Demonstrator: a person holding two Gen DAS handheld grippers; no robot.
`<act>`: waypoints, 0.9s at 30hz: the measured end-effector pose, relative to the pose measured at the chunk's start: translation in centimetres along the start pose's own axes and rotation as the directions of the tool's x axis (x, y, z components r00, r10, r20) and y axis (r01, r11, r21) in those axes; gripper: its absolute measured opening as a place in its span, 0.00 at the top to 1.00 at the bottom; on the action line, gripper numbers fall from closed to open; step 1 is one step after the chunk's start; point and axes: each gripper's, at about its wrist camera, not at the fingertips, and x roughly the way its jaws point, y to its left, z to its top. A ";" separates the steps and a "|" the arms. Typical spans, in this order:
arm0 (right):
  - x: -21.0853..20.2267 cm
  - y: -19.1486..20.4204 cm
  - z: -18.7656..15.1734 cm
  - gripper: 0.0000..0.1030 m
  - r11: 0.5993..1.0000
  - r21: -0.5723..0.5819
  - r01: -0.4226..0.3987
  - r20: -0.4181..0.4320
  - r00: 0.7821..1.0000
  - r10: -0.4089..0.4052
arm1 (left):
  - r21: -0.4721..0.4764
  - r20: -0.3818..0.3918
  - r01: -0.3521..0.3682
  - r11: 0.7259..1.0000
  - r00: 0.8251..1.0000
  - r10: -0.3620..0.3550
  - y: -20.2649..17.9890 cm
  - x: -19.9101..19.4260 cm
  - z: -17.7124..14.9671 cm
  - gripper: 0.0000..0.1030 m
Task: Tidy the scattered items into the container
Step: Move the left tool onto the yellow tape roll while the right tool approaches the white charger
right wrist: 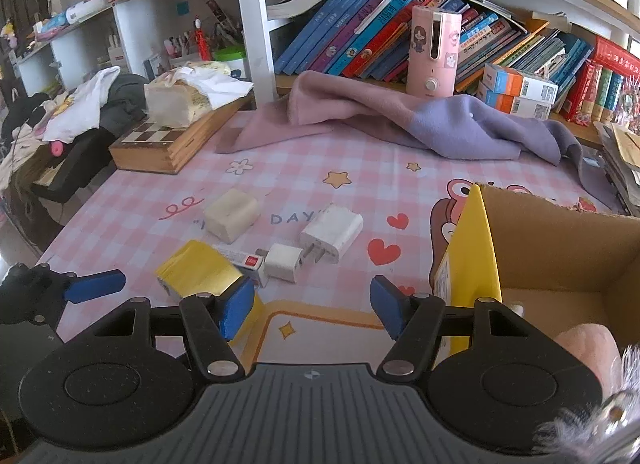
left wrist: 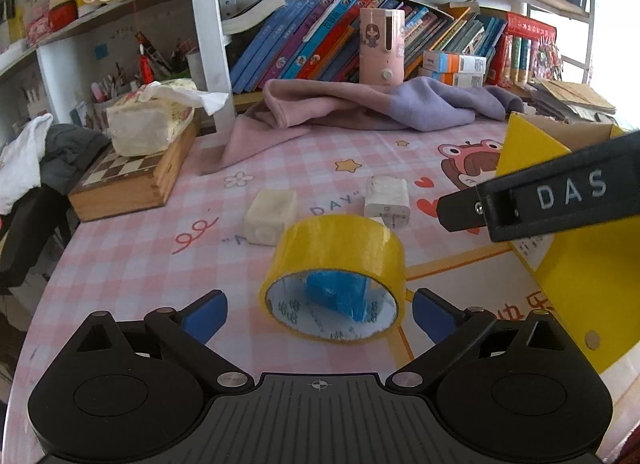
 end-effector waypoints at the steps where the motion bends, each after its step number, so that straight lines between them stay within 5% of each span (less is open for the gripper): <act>1: 0.2 -0.1 0.2 0.38 1.000 0.007 0.001 -0.003 1.000 -0.001 | 0.002 0.001 0.000 1.000 1.000 0.000 0.0 0.3 0.0 0.03; 27: 7.5 -1.5 3.7 0.39 0.989 0.140 0.054 -0.118 0.992 -0.038 | -0.009 -0.042 0.060 0.998 0.997 -0.060 -0.1 4.8 0.1 0.02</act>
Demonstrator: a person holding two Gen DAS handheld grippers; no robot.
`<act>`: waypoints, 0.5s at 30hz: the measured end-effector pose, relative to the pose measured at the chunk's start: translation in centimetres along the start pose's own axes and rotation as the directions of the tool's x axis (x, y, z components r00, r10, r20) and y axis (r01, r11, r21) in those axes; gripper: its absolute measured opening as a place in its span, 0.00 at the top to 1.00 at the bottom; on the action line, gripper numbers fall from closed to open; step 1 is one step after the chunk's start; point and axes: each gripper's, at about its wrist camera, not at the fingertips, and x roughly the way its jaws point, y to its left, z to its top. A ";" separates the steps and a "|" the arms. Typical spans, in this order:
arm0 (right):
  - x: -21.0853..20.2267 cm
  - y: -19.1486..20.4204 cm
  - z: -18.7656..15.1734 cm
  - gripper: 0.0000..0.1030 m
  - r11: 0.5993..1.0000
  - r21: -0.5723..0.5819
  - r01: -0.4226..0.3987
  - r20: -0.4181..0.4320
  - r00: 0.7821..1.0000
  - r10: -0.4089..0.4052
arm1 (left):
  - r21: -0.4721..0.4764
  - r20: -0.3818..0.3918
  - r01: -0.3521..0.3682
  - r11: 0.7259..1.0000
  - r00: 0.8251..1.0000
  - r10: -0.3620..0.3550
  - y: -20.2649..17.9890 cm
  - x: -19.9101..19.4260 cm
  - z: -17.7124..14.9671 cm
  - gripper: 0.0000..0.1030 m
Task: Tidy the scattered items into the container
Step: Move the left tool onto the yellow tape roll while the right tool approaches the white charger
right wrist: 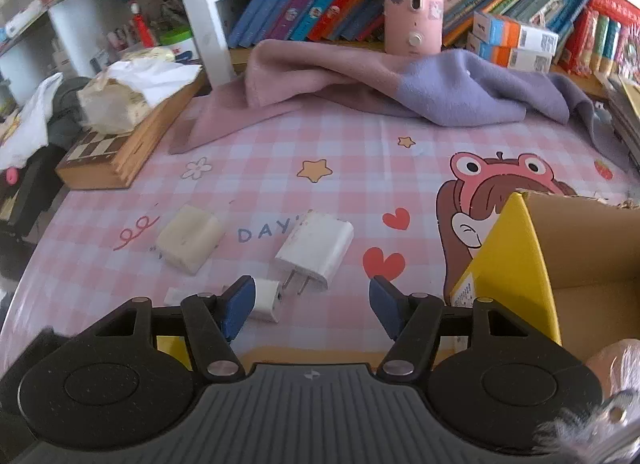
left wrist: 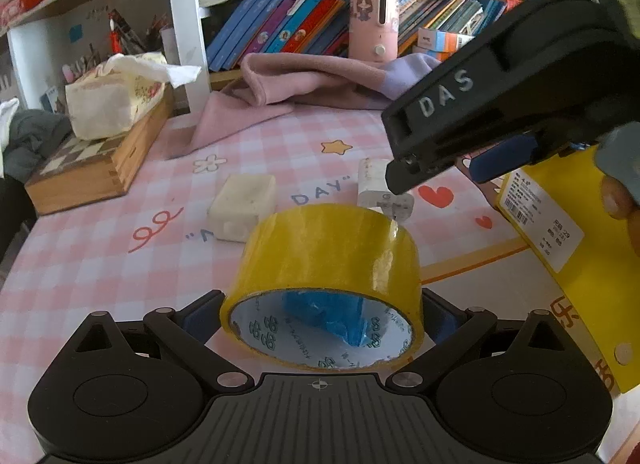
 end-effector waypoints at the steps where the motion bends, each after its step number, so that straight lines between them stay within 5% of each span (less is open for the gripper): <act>1: 0.3 -0.1 0.2 0.39 1.000 0.011 0.000 -0.002 1.000 0.000 | 0.000 -0.001 0.006 1.000 1.000 -0.006 0.0 0.1 -0.1 0.02; 15: 5.6 0.4 2.3 0.42 0.998 0.061 0.019 -0.074 0.997 -0.014 | 0.002 0.013 0.001 1.000 1.000 -0.001 0.2 0.1 -0.6 0.03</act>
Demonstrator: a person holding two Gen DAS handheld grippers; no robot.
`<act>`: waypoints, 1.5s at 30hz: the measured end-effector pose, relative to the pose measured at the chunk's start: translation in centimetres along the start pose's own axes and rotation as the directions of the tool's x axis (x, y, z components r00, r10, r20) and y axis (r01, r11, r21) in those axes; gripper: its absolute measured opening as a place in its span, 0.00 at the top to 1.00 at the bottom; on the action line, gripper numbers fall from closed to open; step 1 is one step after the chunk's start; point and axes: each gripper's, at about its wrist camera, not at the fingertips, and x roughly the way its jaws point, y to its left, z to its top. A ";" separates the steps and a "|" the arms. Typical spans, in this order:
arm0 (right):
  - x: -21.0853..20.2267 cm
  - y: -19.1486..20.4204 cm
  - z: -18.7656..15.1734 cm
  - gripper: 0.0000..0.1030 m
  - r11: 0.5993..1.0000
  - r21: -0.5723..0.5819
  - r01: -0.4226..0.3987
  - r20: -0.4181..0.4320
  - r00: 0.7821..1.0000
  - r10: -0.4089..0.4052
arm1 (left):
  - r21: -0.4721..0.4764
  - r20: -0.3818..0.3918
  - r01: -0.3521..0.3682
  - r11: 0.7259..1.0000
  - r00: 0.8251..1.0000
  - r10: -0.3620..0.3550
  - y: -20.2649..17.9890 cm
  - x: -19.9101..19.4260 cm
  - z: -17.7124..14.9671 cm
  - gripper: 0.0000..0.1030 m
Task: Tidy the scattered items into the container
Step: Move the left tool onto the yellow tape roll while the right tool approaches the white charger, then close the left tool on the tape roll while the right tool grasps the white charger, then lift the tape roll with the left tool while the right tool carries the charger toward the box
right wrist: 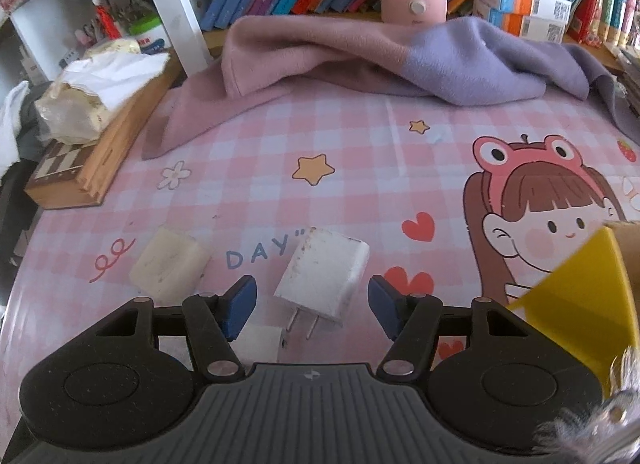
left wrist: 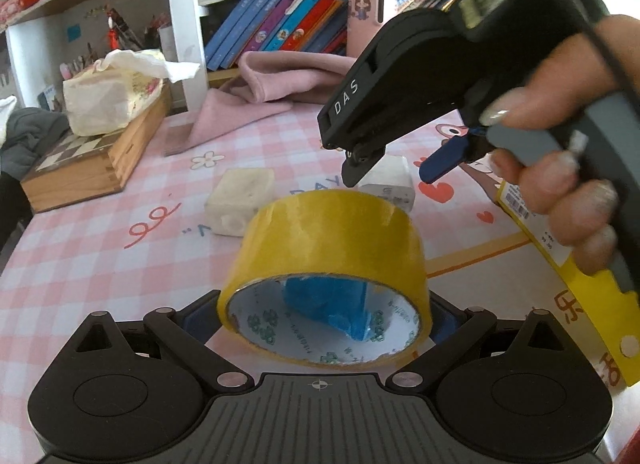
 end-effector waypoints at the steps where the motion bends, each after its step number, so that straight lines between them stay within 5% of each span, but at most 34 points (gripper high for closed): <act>1: 0.4 0.0 0.1 0.42 1.000 0.001 0.003 -0.004 1.000 -0.003 | -0.003 0.001 -0.001 1.000 1.000 0.001 0.1 0.0 0.0 0.03; 19: 1.3 -0.3 0.1 0.58 1.000 -0.010 0.017 -0.018 1.000 -0.017 | -0.047 0.060 0.072 0.996 0.996 -0.069 1.1 -2.6 0.7 0.10; 25: -0.1 -0.6 -0.4 0.58 1.000 -0.005 0.008 -0.006 1.000 -0.008 | -0.078 -0.053 0.098 0.992 0.993 -0.102 1.4 -3.5 1.2 0.10; 30: -1.0 -0.6 -1.4 0.58 0.999 -0.034 0.016 -0.012 1.000 -0.017 | -0.165 -0.177 0.153 0.974 0.967 -0.182 2.1 -4.1 1.4 0.10; 36: -1.6 -1.2 -2.7 0.58 0.997 -0.063 0.036 -0.025 0.999 -0.038 | 0.079 -0.255 0.152 0.985 0.958 -0.127 1.4 -5.0 2.3 0.10; 41: -1.5 -1.2 -3.9 0.59 0.997 -0.070 0.039 -0.043 0.998 -0.042 | 0.317 -0.318 0.127 0.940 0.948 -0.020 0.4 -4.6 2.0 0.10; 45: -1.4 -1.1 -3.9 0.59 0.996 -0.080 0.040 -0.031 0.999 -0.043 | 0.259 -0.303 0.161 0.952 0.950 -0.078 0.6 -5.3 2.1 0.10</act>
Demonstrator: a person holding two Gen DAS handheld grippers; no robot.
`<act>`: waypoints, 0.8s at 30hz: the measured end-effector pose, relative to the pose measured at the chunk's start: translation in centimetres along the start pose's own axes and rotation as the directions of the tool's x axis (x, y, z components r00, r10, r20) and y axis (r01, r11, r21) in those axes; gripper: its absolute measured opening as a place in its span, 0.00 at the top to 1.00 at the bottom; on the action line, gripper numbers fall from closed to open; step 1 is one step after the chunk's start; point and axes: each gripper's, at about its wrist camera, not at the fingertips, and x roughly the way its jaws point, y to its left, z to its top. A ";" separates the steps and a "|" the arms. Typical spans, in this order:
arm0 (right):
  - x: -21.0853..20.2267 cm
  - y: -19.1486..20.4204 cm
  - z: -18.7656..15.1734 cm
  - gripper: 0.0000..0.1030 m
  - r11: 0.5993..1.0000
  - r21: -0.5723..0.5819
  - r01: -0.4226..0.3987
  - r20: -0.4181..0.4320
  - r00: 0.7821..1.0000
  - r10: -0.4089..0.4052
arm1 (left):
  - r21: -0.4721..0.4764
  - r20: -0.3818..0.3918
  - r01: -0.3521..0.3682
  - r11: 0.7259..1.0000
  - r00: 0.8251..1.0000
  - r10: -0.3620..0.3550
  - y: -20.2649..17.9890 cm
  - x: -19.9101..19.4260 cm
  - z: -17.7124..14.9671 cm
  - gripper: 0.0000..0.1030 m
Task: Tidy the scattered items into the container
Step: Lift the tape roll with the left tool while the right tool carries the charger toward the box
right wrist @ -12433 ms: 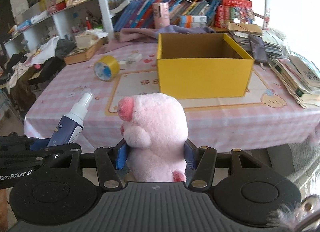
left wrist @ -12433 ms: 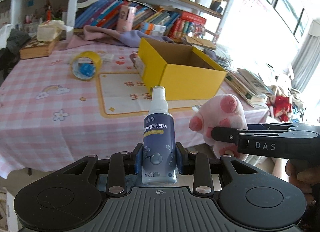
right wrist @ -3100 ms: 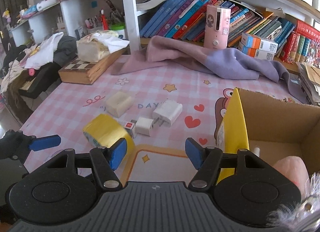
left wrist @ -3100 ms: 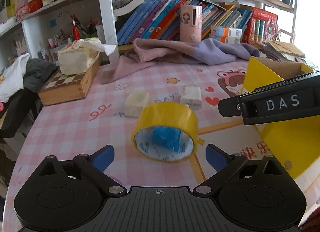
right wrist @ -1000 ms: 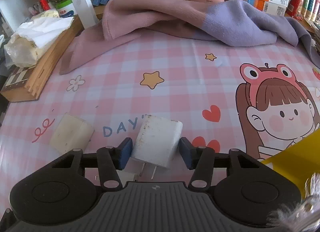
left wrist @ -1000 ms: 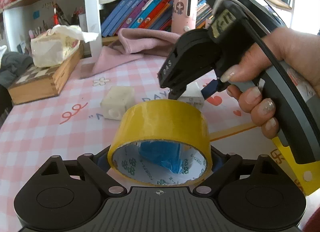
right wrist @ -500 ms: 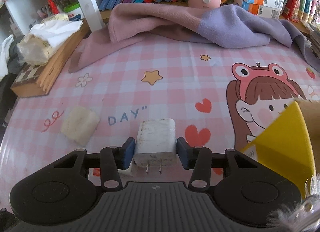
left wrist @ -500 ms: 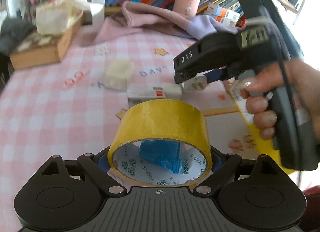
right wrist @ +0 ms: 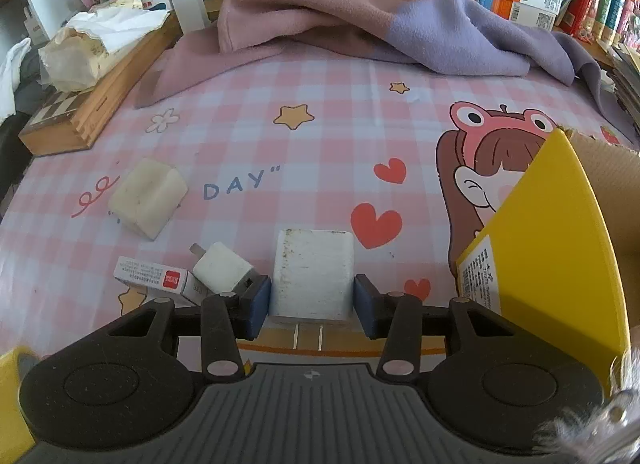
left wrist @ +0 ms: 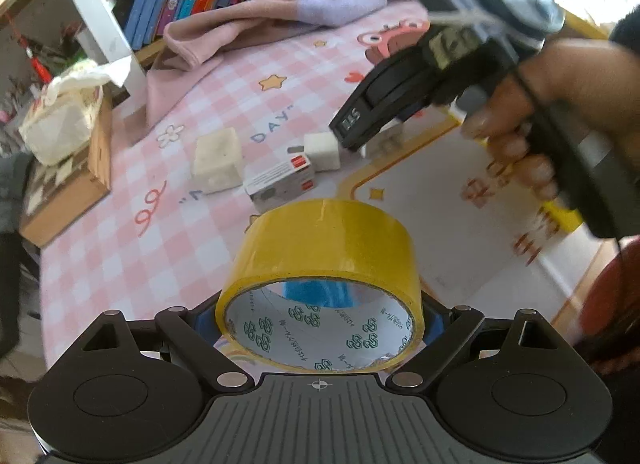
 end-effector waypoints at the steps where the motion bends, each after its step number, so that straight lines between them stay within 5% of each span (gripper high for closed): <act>1: 0.1 0.2 0.0 0.59 1.000 -0.012 0.004 0.003 1.000 -0.004 | -0.035 0.018 0.010 0.999 1.000 -0.010 0.2 -0.2 -0.2 0.10; 7: 0.5 0.5 -0.2 0.60 0.998 -0.063 0.009 -0.007 1.000 -0.009 | -0.211 0.134 0.065 0.975 0.990 -0.037 0.8 -2.2 -1.6 0.10; 14: -2.9 -1.1 -0.2 0.60 0.998 0.018 -0.055 0.037 0.998 0.054 | -0.363 0.239 0.091 0.927 0.971 -0.001 2.6 -4.5 -2.6 0.10; 24: -9.4 -0.8 -4.2 0.60 0.983 -0.062 -0.173 0.045 0.983 0.175 | -0.390 0.237 0.065 0.918 0.971 0.032 0.8 -6.0 -3.4 0.10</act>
